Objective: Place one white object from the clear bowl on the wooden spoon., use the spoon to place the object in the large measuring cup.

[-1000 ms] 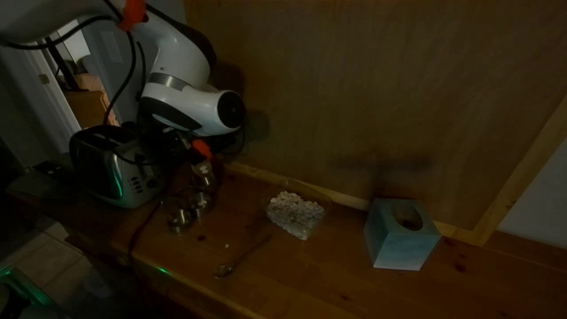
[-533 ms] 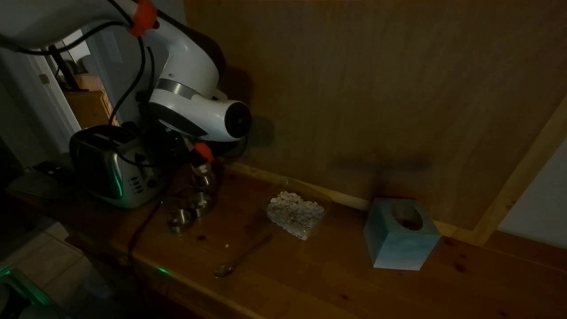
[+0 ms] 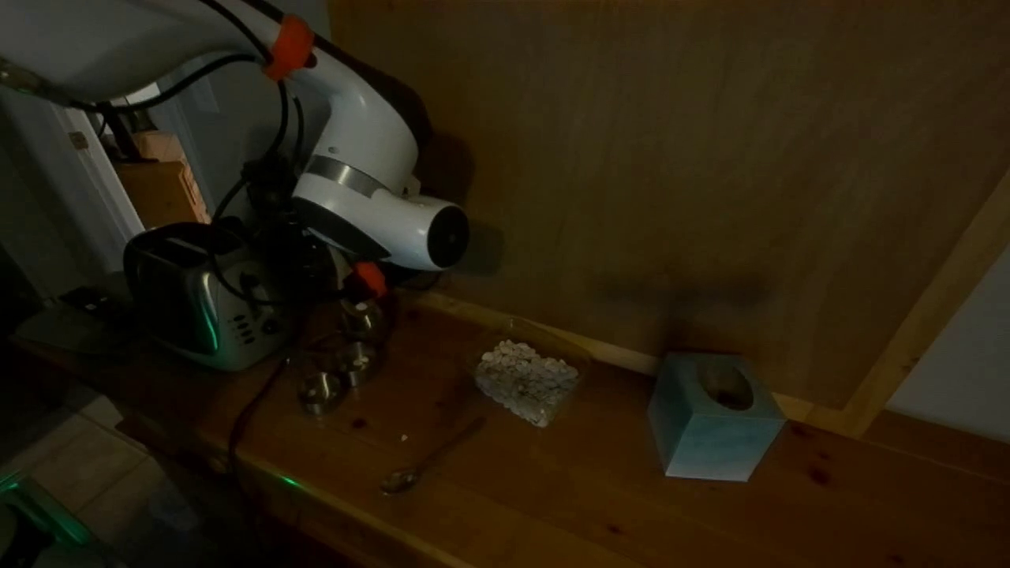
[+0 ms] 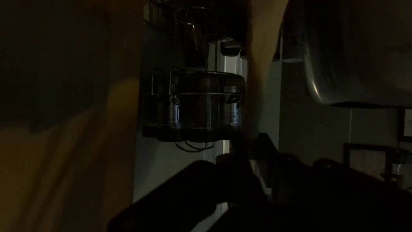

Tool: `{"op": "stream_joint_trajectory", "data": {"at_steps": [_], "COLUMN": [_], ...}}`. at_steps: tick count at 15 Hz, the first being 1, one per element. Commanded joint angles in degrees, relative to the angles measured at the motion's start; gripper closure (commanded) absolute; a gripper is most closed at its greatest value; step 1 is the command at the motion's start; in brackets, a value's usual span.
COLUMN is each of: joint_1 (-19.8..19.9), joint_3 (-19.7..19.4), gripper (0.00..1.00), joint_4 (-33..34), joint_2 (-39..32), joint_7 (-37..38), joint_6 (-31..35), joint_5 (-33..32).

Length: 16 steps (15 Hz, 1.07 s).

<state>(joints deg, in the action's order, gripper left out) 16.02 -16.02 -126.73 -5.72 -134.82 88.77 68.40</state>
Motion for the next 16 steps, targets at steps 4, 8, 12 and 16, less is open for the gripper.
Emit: {"op": "stream_joint_trajectory", "data": {"at_steps": [4,8,12,16], "joint_1": [1.31,1.76,2.69,3.28], "joint_3": [-0.23,-0.36,-0.8,-1.02], "gripper": [0.96,0.96,0.96,0.96], "joint_4": [2.88,3.47,4.28,5.07], "joint_2": [-3.42,-4.19,-4.95,-5.86], "joint_7": [1.04,1.01,0.56,0.54], "joint_6": [-6.57,-8.16,-12.05,-14.27], "joint_5": [2.64,2.65,3.47,4.08]}}
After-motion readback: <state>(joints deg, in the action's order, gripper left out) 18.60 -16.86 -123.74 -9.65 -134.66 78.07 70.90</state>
